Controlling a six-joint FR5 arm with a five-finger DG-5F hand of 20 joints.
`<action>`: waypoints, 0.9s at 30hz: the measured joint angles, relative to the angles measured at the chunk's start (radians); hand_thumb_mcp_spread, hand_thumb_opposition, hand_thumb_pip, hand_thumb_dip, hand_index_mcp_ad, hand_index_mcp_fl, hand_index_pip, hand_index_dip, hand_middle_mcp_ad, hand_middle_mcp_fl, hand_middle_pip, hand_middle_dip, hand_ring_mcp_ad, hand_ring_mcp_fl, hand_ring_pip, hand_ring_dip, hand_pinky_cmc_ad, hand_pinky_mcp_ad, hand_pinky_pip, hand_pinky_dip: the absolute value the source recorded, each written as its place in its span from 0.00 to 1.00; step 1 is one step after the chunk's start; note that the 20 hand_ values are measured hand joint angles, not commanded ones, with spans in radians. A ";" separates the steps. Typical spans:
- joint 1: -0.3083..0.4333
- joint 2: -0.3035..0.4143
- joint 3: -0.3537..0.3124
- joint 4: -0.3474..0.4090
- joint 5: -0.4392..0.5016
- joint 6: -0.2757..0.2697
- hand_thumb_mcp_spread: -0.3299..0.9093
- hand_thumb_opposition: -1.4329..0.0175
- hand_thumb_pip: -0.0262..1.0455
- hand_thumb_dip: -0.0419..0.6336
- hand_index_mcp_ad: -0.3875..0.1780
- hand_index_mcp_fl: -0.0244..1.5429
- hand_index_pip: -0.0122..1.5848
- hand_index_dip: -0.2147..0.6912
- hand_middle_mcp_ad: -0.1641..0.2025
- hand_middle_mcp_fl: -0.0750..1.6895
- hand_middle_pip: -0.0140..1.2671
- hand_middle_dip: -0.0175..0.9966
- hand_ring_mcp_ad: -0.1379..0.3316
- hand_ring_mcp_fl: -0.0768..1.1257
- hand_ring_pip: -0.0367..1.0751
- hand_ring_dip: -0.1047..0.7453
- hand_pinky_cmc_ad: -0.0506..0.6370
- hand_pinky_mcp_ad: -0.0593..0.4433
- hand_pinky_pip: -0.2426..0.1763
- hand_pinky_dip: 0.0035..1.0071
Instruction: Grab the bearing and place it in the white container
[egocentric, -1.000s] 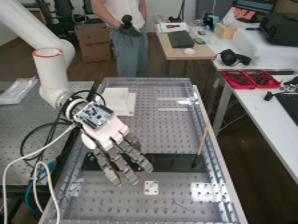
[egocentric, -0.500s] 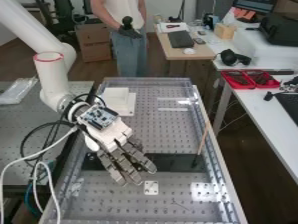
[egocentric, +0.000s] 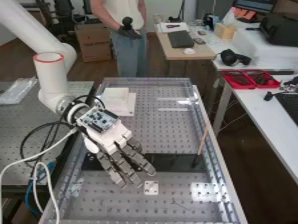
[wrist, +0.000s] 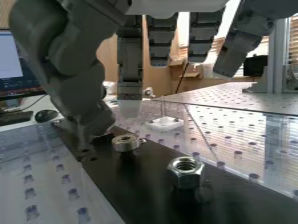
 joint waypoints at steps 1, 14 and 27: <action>0.000 -0.001 0.000 -0.001 0.000 0.001 0.55 0.40 0.76 0.51 0.65 0.03 0.98 0.37 0.57 0.04 0.12 0.20 0.67 0.06 0.12 0.23 0.57 0.57 0.37 0.47; -0.014 -0.011 0.012 -0.025 -0.013 0.008 0.54 0.41 0.73 0.51 0.65 0.03 0.98 0.37 0.57 0.04 0.12 0.20 0.67 0.06 0.11 0.23 0.57 0.57 0.37 0.47; -0.021 -0.017 0.016 -0.043 -0.027 0.002 0.54 0.41 0.72 0.51 0.65 0.02 0.97 0.39 0.56 0.05 0.11 0.20 0.67 0.06 0.10 0.23 0.57 0.57 0.37 0.47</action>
